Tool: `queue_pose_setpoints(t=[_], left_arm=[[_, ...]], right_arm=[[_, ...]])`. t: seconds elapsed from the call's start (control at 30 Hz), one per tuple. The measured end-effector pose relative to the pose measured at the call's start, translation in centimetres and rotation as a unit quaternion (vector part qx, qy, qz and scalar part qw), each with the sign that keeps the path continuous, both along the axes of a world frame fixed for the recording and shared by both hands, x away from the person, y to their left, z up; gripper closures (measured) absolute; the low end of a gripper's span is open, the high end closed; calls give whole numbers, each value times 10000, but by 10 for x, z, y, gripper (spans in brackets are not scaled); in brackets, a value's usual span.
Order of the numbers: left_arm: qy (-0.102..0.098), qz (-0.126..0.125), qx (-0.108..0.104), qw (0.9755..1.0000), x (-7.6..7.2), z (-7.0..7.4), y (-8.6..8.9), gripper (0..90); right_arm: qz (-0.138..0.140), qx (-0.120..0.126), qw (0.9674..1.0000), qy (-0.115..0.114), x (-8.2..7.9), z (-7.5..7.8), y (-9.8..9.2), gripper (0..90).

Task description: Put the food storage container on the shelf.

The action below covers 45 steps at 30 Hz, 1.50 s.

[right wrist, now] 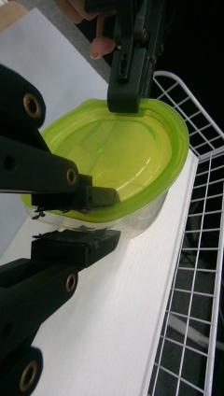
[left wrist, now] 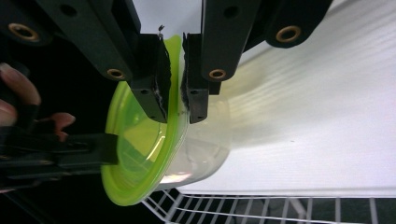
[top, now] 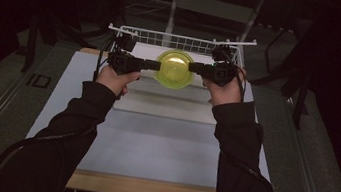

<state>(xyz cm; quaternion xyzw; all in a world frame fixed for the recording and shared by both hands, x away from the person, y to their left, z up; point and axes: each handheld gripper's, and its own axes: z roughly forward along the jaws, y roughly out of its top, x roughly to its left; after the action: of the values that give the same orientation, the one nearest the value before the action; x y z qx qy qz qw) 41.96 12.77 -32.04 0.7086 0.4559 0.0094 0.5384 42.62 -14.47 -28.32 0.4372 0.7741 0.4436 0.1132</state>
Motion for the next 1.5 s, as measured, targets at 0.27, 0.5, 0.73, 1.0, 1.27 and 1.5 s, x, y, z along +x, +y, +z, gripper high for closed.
queue_pose_setpoints(t=[0.27,0.5,0.73,1.0,1.27,1.5], left_arm=[[-111,58,-1,9999,7,-6,2,743],[-139,64,146,9998,12,-8,-5,716],[-122,250,61,9996,18,-7,-6,709],[-172,470,132,9987,29,-7,-12,618],[-213,590,191,9979,39,-11,-17,526],[-210,584,64,9981,42,-11,-22,441]], right_arm=[[106,156,9990,410,19,-2,0,794],[45,177,9981,594,32,-2,-1,789],[-113,278,9965,784,40,-1,1,785],[-249,201,9972,674,49,-2,7,638],[-357,120,9975,605,56,-5,4,541],[-466,233,9967,616,62,-9,-6,507]])
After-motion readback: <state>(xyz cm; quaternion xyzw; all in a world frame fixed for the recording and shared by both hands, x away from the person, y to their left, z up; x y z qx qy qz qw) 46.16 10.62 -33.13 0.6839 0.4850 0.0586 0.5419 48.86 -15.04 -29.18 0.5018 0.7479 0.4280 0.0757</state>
